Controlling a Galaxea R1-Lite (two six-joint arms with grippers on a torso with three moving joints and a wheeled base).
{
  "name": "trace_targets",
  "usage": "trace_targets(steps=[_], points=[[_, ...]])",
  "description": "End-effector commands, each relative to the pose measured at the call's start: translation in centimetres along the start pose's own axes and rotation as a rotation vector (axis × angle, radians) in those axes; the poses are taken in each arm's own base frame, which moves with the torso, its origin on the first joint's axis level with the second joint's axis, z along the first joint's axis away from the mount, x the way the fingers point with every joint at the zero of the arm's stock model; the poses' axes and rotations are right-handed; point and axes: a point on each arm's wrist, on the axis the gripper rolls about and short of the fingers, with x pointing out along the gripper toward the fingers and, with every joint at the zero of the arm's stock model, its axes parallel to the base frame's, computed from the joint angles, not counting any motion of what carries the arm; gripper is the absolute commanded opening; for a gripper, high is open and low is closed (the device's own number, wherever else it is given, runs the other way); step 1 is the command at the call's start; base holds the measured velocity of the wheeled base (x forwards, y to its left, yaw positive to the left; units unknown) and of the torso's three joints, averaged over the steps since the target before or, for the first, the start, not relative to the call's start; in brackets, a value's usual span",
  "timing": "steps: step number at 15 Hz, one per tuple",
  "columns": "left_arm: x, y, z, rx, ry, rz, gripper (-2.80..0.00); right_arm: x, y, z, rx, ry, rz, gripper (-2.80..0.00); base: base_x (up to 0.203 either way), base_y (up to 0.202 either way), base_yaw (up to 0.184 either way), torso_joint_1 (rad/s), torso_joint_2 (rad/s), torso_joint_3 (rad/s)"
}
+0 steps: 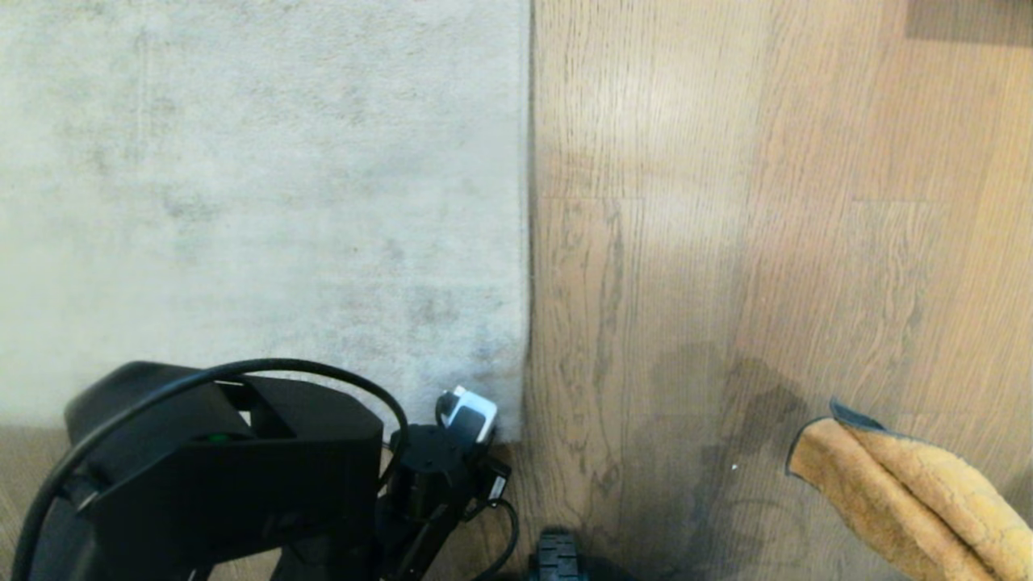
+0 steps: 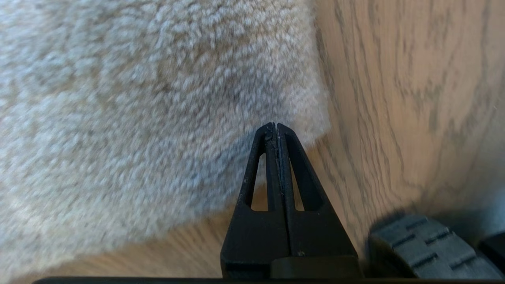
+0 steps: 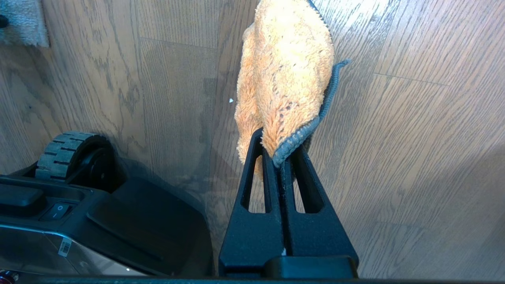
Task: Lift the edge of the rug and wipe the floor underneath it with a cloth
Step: Lay down the carpet
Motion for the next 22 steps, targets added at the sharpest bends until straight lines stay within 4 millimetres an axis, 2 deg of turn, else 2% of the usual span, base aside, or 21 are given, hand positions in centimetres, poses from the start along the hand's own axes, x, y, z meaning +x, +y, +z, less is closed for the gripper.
trace_targets(steps=[1, 5, 9, 11, 13, 16, 19, 22], points=[[0.8, -0.1, 0.0, -0.014, -0.04, 0.01, -2.8, 0.0, 0.0, 0.0, -0.001, 0.002, 0.002, -2.8, 0.0, 0.0, 0.0, 0.0, 0.0, 0.0], [2.3, -0.3, -0.5, -0.017, -0.05, 0.018, -2.8, 0.0, 0.0, 0.0, -0.001, 0.002, 0.002, -2.8, 0.0, 0.0, 0.0, 0.0, 0.0, 0.0], [2.3, -0.4, -0.2, -0.021, -0.059, 0.019, -2.8, 0.0, 0.0, 0.0, -0.001, 0.002, 0.002, -2.8, 0.0, 0.0, 0.0, 0.0, 0.0, 0.0], [1.9, -0.1, 0.8, -0.03, -0.085, 0.024, -2.8, 0.0, 0.0, 0.0, -0.001, 0.002, 0.002, -2.8, 0.0, 0.0, 0.0, 0.0, 0.0, 0.0], [1.1, 0.4, 2.6, -0.044, -0.136, 0.036, -2.8, 0.0, 0.0, 0.0, -0.001, 0.002, 0.002, -2.8, 0.0, 0.0, 0.0, 0.0, 0.0, 0.0], [-0.8, 2.4, 4.8, -0.018, -0.18, 0.084, -2.8, 0.0, 0.0, 0.0, -0.001, 0.002, 0.002, -2.8, 0.0, 0.0, 0.0, 0.0, 0.0, 0.0], [-1.3, 4.5, 3.9, -0.007, -0.131, 0.134, -2.8, 0.0, 0.0, 0.0, -0.001, 0.002, 0.002, -2.8, 0.0, 0.0, 0.0, 0.0, 0.0, 0.0], [0.0, 4.6, 2.4, -0.012, -0.09, 0.14, -2.8, 0.0, 0.0, 0.0, -0.001, 0.002, 0.002, -2.8, 0.0, 0.0, 0.0, 0.0, 0.0, 0.0]])
